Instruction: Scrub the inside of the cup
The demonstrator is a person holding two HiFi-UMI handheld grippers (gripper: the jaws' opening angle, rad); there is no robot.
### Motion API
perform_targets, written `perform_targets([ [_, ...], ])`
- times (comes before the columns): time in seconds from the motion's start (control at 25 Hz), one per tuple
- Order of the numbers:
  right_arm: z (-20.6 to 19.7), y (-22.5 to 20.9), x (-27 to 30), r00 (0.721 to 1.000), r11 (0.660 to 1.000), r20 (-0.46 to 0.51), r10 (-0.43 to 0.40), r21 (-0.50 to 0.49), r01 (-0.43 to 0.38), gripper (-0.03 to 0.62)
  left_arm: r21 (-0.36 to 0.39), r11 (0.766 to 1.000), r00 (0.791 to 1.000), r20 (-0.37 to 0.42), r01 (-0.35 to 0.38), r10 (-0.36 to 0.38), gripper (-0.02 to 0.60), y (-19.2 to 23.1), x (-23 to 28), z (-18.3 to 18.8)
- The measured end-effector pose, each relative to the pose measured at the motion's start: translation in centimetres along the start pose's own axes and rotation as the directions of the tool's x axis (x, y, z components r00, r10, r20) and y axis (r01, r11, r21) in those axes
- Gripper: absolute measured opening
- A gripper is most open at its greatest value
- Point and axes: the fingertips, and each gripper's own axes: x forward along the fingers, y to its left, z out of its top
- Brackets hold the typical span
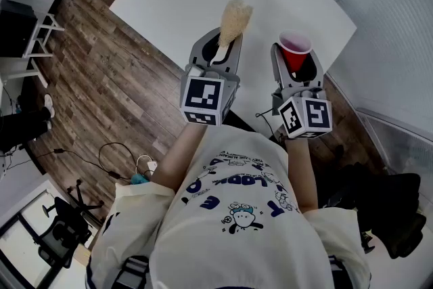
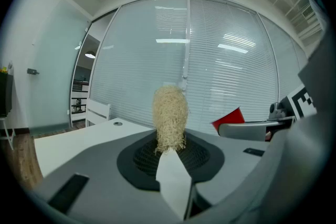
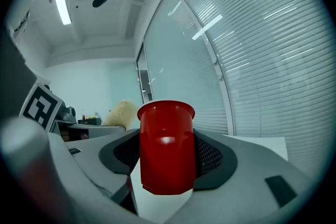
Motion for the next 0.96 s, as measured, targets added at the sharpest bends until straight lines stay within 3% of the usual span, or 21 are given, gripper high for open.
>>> perform_targets([
  [0.96,0.39,-0.71,0.37,1.0,1.0,0.003,-0.014,0.007,0.013,0.279,0.016,1.0,1.0,-0.002,0.007,-0.007,0.103,-0.72,0.91,0.62],
])
